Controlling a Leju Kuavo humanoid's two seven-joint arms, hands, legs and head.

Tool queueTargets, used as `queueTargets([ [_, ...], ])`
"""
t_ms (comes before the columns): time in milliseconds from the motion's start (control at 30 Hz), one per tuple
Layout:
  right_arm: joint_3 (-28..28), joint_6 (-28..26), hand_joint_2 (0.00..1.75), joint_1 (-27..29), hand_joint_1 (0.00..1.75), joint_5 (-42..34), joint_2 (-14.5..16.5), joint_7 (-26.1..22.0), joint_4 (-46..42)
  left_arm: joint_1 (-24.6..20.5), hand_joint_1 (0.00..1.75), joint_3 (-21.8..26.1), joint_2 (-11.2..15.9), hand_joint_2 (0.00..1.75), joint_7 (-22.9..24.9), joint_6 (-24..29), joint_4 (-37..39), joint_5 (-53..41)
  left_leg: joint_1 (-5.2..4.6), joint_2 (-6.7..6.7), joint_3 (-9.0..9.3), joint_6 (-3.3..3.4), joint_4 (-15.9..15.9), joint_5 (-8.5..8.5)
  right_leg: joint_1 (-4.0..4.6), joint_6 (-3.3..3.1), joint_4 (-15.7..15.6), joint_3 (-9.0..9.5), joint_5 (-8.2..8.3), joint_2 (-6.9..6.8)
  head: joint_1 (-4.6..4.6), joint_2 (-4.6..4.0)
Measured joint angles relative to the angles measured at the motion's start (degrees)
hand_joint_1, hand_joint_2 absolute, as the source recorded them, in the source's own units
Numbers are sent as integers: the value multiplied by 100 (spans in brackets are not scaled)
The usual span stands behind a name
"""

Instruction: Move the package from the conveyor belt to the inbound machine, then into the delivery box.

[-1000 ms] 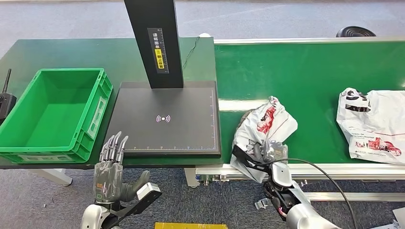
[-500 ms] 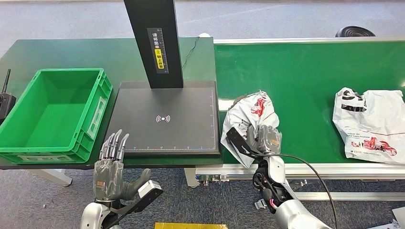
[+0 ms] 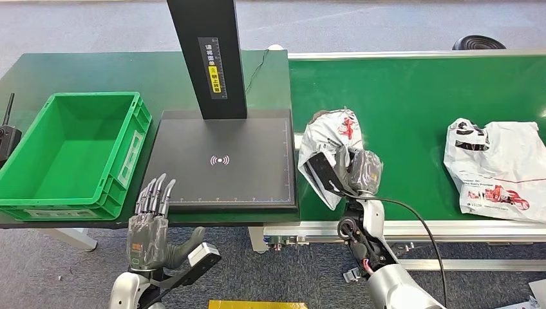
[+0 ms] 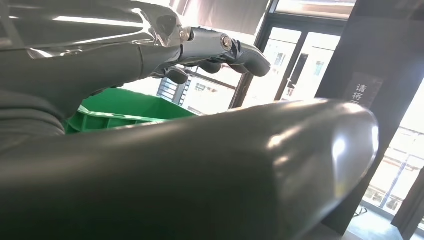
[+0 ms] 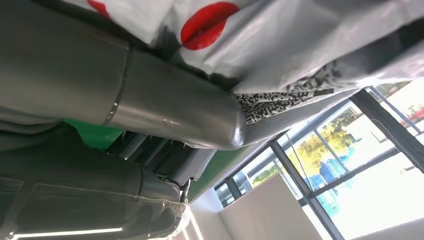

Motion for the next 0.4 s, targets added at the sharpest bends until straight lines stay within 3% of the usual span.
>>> queueTargets([
  [400,-80,-52,0,-1,175,-672,-118,-127,-1309,-14,0,10,-26,0,26,3,-59,-115,0,0,1,0,0,0,1,0,0,-1,0,0,-1,0],
])
